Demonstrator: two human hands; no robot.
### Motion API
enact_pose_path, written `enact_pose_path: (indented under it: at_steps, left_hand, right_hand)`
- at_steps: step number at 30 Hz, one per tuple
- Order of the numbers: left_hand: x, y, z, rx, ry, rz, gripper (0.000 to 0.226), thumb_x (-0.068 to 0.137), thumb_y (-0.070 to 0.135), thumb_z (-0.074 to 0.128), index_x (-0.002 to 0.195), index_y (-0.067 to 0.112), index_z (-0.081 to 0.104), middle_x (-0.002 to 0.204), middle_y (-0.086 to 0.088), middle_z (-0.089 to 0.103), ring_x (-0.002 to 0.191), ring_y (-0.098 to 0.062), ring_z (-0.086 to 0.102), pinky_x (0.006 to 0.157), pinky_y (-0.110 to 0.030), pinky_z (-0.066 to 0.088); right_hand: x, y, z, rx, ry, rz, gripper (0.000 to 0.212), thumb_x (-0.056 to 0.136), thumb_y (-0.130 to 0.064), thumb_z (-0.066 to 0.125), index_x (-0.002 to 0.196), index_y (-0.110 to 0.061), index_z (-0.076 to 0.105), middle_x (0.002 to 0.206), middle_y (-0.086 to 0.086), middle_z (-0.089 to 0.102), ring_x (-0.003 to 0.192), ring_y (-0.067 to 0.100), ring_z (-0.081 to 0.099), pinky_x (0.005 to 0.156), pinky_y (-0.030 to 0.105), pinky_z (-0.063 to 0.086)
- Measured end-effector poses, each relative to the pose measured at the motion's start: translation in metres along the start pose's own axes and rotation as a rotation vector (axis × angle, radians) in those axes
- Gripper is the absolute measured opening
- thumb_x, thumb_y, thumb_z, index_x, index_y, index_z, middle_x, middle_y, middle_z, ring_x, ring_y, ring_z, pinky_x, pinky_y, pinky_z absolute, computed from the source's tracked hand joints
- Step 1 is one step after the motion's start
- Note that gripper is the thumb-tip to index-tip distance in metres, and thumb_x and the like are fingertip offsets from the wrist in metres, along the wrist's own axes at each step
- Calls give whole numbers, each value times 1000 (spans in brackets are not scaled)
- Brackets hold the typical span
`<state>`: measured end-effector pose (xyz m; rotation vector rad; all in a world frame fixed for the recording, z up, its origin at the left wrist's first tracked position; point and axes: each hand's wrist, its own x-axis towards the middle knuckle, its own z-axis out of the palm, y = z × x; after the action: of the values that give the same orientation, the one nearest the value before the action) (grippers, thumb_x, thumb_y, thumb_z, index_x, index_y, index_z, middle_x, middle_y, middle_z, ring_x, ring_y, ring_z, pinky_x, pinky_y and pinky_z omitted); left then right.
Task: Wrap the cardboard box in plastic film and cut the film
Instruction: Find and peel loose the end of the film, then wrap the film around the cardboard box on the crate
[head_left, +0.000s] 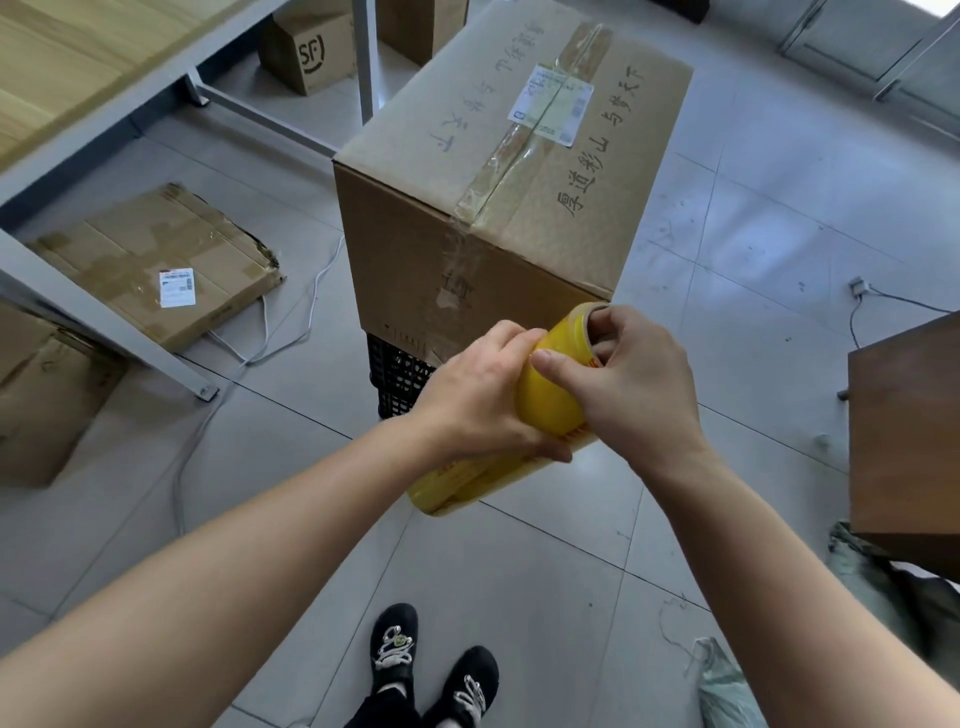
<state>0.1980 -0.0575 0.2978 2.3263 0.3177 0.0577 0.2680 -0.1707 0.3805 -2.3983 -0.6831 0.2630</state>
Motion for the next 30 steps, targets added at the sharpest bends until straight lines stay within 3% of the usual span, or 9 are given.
enact_pose_path:
  at_steps: [4,7,9,12,16,20,23,26,30]
  left_hand:
    - [3,-10,-11,-158,52,71,85,46,63,84,117,27,55,110,10,46,95,-11,55,79,-40,55]
    - [-1,-26,-20,-317,52,76,76,45,55,86,110,30,57,110,7,50,100,-12,56,85,-40,54]
    - [-3,-29,-22,-378,28,54,77,46,51,88,113,29,58,113,5,51,106,-13,57,88,-40,55]
    - [-3,-31,-24,-415,-82,32,78,48,48,89,116,32,56,119,6,50,112,-14,56,90,-39,56]
    - [1,-46,-34,-322,-243,-88,86,58,26,91,132,32,47,124,6,52,117,-10,52,94,-25,49]
    - [5,-64,-35,-30,-57,-199,7,83,19,74,87,16,70,83,2,63,85,-22,62,74,-31,49]
    - [8,-69,-22,-174,63,-326,17,93,21,61,80,11,63,84,-9,68,71,-27,67,66,-41,55]
    - [8,-71,-14,-424,261,-434,24,97,10,48,75,17,54,83,-12,66,62,-33,71,56,-48,59]
    - [11,-83,-22,-613,482,-487,22,98,4,41,81,13,51,87,-20,67,58,-27,72,53,-34,59]
  right_hand:
    - [4,-4,-16,-50,-162,-193,32,75,-46,74,87,-18,64,74,-5,65,73,15,60,69,34,48]
    - [4,8,-30,-302,-326,-493,43,67,-64,62,85,-25,64,82,-9,65,89,13,60,93,39,36]
    - [5,22,-32,-428,-361,-598,38,70,-55,70,93,-24,65,96,-5,69,107,16,59,105,45,23]
    - [6,36,-27,-511,-290,-667,20,74,-33,78,84,-22,65,77,-4,67,79,21,65,98,44,30]
    - [-1,40,-20,-437,-228,-655,20,75,-40,68,75,-22,60,65,-6,59,64,17,57,95,47,36]
    - [-4,41,-19,-479,-182,-673,20,73,-39,65,72,-22,56,60,-7,53,59,20,56,98,43,40]
    - [-3,40,-17,-530,-143,-654,24,73,-39,68,72,-19,56,58,-5,55,58,25,58,89,39,45]
    - [-2,40,-12,-541,-130,-586,40,73,-37,78,66,-19,43,51,-11,35,50,23,41,68,33,42]
    - [-3,41,-5,-558,-64,-484,43,79,-41,70,71,-18,34,58,-2,40,55,24,35,53,27,21]
